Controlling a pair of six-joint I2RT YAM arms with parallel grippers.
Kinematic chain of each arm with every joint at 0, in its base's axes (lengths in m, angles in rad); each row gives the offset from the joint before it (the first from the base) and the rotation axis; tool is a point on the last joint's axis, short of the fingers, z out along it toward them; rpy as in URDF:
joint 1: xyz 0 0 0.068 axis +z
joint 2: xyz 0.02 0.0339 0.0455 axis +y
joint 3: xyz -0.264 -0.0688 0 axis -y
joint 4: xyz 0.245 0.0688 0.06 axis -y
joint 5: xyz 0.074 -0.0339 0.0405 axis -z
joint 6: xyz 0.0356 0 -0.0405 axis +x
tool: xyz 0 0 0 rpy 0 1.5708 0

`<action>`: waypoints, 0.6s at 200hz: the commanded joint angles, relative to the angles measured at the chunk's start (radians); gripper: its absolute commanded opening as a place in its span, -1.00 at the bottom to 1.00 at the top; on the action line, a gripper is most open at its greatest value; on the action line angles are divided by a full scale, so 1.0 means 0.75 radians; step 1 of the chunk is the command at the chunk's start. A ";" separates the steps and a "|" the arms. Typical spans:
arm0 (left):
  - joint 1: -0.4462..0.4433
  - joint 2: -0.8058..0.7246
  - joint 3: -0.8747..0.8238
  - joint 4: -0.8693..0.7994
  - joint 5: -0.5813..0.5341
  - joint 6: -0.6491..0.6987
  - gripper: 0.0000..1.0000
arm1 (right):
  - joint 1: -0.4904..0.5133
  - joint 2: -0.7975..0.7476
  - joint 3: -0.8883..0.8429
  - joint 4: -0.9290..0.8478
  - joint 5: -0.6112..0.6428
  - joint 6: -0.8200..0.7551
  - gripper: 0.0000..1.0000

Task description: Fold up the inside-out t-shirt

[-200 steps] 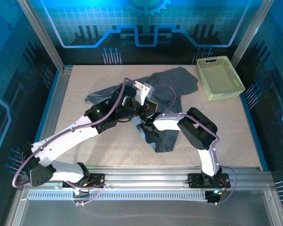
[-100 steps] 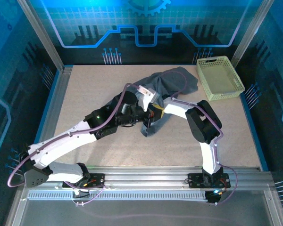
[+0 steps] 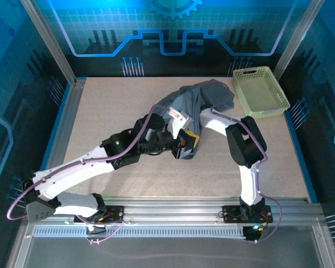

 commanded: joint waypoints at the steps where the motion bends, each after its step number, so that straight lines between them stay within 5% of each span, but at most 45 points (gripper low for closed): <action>1: -0.078 0.052 0.079 0.088 0.152 0.011 -1.00 | -0.001 0.035 0.101 0.001 -0.116 -0.006 0.37; 61: -0.161 0.151 0.144 0.182 0.198 -0.032 -1.00 | -0.013 0.219 0.337 -0.219 -0.164 0.030 0.42; 120: -0.165 0.116 0.154 0.251 0.198 -0.049 -1.00 | -0.006 0.372 0.510 -0.292 -0.220 0.102 0.94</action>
